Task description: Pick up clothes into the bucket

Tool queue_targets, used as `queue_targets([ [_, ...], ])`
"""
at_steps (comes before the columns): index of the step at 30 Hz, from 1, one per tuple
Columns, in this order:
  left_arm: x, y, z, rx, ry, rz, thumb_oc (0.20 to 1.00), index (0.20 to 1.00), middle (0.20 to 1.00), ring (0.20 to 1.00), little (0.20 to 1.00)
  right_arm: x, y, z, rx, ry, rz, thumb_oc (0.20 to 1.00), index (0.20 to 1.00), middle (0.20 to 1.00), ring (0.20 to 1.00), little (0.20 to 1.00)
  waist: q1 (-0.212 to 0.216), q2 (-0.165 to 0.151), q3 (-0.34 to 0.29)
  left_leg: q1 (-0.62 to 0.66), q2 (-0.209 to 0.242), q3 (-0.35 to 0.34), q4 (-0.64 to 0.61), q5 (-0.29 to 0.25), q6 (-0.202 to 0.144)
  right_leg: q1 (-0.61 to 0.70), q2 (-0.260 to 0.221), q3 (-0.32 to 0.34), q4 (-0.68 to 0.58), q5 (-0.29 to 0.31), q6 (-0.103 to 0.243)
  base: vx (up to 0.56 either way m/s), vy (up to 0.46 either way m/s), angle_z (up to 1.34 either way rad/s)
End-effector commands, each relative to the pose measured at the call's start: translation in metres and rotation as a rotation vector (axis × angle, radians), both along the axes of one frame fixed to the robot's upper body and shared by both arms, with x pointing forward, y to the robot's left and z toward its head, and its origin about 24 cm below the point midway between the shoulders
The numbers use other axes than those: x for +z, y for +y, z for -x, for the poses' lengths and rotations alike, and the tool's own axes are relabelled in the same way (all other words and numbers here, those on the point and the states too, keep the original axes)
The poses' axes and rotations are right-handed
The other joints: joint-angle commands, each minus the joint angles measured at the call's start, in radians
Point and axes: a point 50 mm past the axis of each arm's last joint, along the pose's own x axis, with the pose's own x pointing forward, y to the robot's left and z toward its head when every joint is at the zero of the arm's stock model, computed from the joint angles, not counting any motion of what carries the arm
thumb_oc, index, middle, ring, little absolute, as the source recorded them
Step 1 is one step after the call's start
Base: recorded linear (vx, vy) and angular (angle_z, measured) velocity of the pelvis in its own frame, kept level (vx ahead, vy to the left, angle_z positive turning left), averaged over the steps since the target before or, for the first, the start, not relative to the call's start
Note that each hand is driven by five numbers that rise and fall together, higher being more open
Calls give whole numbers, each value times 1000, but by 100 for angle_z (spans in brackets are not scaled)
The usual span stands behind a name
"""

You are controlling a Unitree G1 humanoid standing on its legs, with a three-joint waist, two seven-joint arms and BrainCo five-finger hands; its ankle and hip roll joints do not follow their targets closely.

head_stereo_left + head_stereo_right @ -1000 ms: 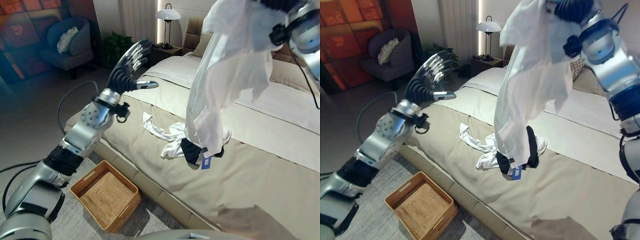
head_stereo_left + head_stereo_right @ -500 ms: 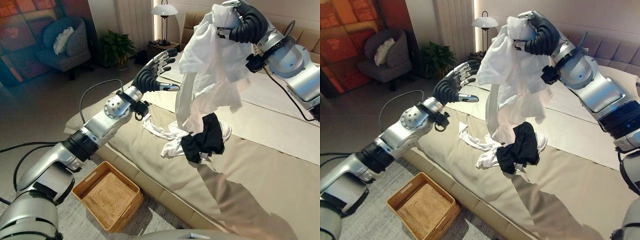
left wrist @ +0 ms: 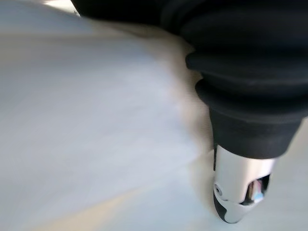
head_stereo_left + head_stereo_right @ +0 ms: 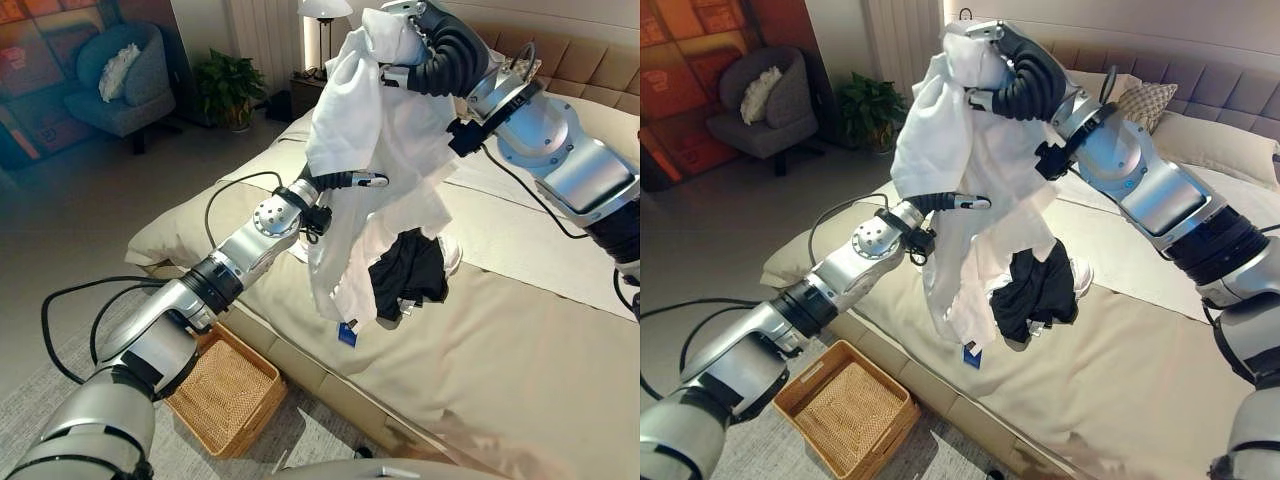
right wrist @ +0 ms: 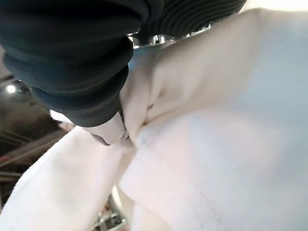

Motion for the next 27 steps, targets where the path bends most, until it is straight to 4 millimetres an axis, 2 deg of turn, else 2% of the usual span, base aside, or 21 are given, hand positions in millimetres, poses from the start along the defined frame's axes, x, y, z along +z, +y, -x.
queue_targets([
  [1, 47, -13, 3, -169, -20, -5, 1000, 1000, 1000, 1000, 1000, 39, -1, 15, 69, -98, -83, 200, 200, 200, 200, 200, 17, -31, -20, 22, 16, 13, 46, -74, -14, 49, -98, -36, 60, -42, 117, 0, 0, 0],
  [5, 36, -10, 14, -310, 147, -92, 1000, 1000, 1000, 1000, 1000, 38, 6, 17, 105, -79, -46, 200, 200, 200, 200, 200, 7, -24, -32, 28, 17, 15, 37, -72, -19, 52, -97, -31, 53, -42, 118, 0, 0, 0],
  [13, 26, 0, 17, -340, 222, -59, 1000, 1000, 1000, 1000, 1000, 32, 12, 15, 134, -55, -24, 200, 200, 200, 200, 200, 1, -22, -39, 35, 17, 18, 29, -72, -18, 53, -97, -28, 51, -41, 118, 0, 0, 0],
  [14, 25, 0, 16, -339, 225, -42, 545, 545, 545, 545, 545, 31, 13, 15, 135, -57, -20, 200, 200, 200, 200, 200, 0, -22, -40, 34, 17, 18, 29, -72, -18, 53, -97, -28, 52, -42, 117, 0, 0, 0],
  [15, 25, 0, 16, -336, 227, -25, 338, 338, 338, 338, 338, 31, 13, 15, 135, -58, -20, 200, 200, 200, 200, 200, 0, -23, -39, 34, 16, 17, 29, -72, -17, 53, -97, -27, 52, -42, 117, 0, 0, 0],
  [16, 24, 0, 16, -333, 226, -15, 244, 244, 244, 244, 244, 30, 13, 15, 134, -59, -18, 200, 200, 200, 200, 200, 0, -23, -39, 34, 16, 17, 28, -72, -17, 53, -97, -27, 52, -43, 117, 0, 0, 0],
  [17, 24, 0, 16, -333, 226, -15, 200, 200, 200, 200, 200, 30, 13, 15, 134, -59, -18, 200, 200, 200, 200, 200, 0, -23, -39, 34, 16, 17, 28, -72, -17, 53, -98, -27, 52, -43, 117, 0, 0, 0],
  [21, 24, 4, 12, -296, 211, 41, 200, 200, 200, 200, 200, 25, 8, 13, 112, -59, -20, 200, 200, 200, 200, 200, 2, -24, -37, 34, 13, 15, 27, -72, -16, 54, -98, -29, 53, -44, 115, 0, 0, 0],
  [23, 22, 5, 10, -280, 213, 60, 200, 200, 200, 200, 200, 24, 6, 12, 105, -58, -26, 517, 517, 517, 517, 517, 3, -24, -36, 34, 13, 13, 27, -72, -15, 54, -98, -30, 53, -45, 114, 0, 0, 0],
  [24, 21, 7, 9, -264, 213, 83, 200, 200, 200, 200, 200, 23, 5, 12, 100, -59, -30, 1000, 1000, 1000, 1000, 1000, 4, -24, -36, 35, 13, 13, 27, -72, -14, 54, -99, -31, 53, -45, 114, 0, 0, 0],
  [27, 20, 12, 5, -217, 202, 126, 200, 200, 200, 200, 200, 21, 2, 11, 86, -59, -39, 1000, 1000, 1000, 1000, 1000, 8, -25, -33, 35, 13, 12, 26, -72, -13, 54, -99, -32, 53, -45, 113, 0, 0, 0],
])
